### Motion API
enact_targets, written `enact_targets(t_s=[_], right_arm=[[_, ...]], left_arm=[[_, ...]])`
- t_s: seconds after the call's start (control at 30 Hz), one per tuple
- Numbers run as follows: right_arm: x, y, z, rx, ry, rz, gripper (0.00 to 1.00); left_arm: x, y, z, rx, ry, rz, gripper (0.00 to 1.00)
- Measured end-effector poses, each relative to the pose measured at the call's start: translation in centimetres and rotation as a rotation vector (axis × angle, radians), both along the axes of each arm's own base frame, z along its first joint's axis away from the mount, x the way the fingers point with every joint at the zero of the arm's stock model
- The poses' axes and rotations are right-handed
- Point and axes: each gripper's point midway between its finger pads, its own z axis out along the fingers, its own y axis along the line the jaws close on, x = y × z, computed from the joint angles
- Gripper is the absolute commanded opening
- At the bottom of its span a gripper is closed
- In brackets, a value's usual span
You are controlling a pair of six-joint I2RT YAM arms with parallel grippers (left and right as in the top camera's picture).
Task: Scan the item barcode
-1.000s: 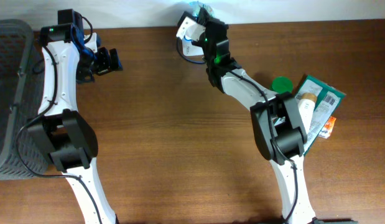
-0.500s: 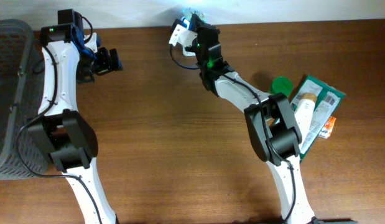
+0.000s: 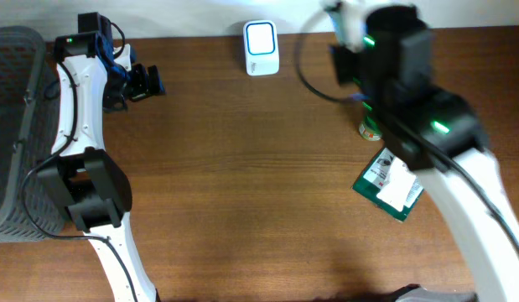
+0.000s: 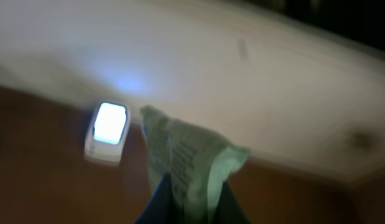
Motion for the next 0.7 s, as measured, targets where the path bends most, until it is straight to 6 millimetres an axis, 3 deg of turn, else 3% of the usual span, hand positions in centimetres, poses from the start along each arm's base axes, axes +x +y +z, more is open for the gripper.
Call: enact_targets(t_s=[0.17,0.23,0.37,0.53,0.6,0.63,0.7], right_arm=[[-9.0,-10.3,-3.4,0.251,0.244,-0.357,0.04],[-10.3,-12.0,-5.7,0.332,0.350,-0.426,0.04],[-9.8,-13.2,-12.3,0.458,0.563,-0.470,0.04],[-7.4,-12.1,-24.5,0.545,0.842,-0.466,0.05],[-7.4,-12.0,-26.3,0.546,0.891,-0.475,0.10],[-6.6,-12.0,-28.9,0.545,0.940,-0.485,0.18],[-5.6,-12.2,-30.5,0.533,0.955,-0.476,0.33]], left_arm=[[0.0,0.0,0.0,0.000,0.000,0.000,0.99],[0.0,0.0,0.0,0.000,0.000,0.000,0.99],[0.0,0.0,0.0,0.000,0.000,0.000,0.99],[0.0,0.0,0.0,0.000,0.000,0.000,0.99],[0.0,0.0,0.0,0.000,0.000,0.000,0.99],[0.0,0.0,0.0,0.000,0.000,0.000,0.99],[0.0,0.0,0.0,0.000,0.000,0.000,0.99]])
